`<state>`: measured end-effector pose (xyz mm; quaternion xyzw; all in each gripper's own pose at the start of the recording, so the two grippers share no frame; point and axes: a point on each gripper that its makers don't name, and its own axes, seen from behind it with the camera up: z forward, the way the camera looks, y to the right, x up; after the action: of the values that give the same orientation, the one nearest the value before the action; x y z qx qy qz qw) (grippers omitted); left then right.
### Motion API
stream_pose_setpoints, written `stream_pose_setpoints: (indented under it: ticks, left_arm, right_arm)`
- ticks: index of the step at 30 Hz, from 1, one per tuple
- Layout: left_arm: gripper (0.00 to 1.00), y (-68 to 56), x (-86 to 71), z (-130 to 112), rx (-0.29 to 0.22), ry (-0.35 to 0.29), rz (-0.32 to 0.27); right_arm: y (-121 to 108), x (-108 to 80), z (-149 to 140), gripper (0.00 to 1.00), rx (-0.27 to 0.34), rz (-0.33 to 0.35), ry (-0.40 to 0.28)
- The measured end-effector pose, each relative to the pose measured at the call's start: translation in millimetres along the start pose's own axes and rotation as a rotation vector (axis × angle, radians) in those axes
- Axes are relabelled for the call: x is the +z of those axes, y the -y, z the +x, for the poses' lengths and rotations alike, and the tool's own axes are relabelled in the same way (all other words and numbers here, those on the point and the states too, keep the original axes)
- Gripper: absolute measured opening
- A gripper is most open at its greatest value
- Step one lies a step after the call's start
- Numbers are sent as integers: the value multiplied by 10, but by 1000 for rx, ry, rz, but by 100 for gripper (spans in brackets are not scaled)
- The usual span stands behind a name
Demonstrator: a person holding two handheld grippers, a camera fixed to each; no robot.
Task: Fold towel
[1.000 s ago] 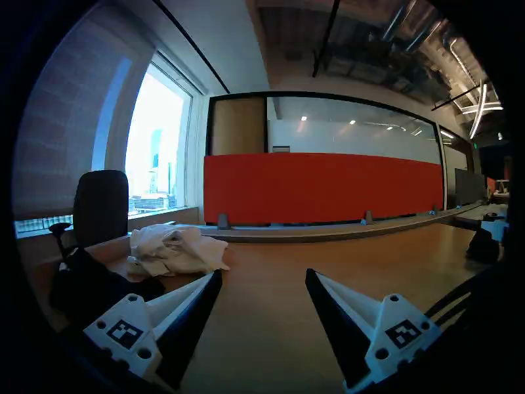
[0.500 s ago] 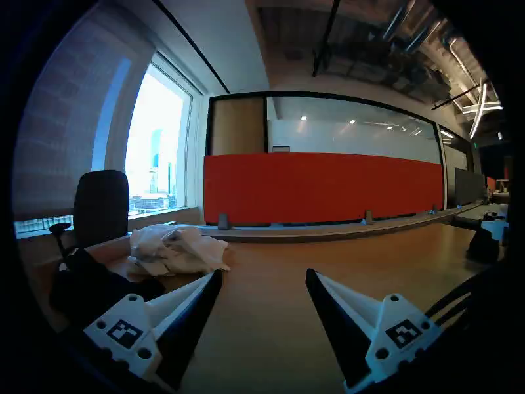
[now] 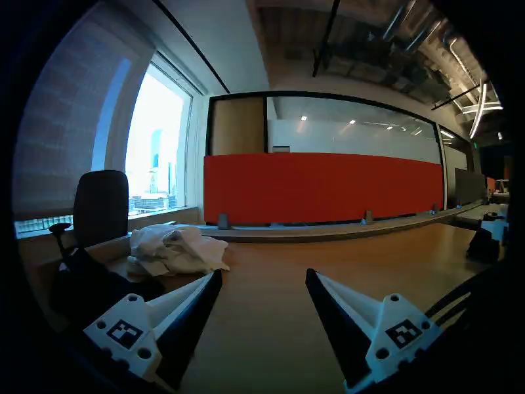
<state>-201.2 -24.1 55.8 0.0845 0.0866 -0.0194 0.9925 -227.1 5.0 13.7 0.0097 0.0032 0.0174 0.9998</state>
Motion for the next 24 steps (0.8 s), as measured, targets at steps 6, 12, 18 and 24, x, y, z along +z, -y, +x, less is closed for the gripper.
stream_pose_setpoints:
  ticks: [6, 12, 18, 24]
  left_arm:
    - [94, 2, -5, 18, 0, 1, 0]
    - [95, -1, -9, 26, 0, 1, 0]
    - [95, -1, -4, 34, -2, 2, 0]
    - [95, -2, 0, 41, -4, 3, 0]
  right_arm:
    - [-2, 2, -4, 100, 0, 0, 0]
    - [-4, 3, -6, 100, 0, 0, 0]
    - [-2, 0, -6, 100, 0, 0, 0]
    - [-6, -1, -6, 100, 0, 0, 0]
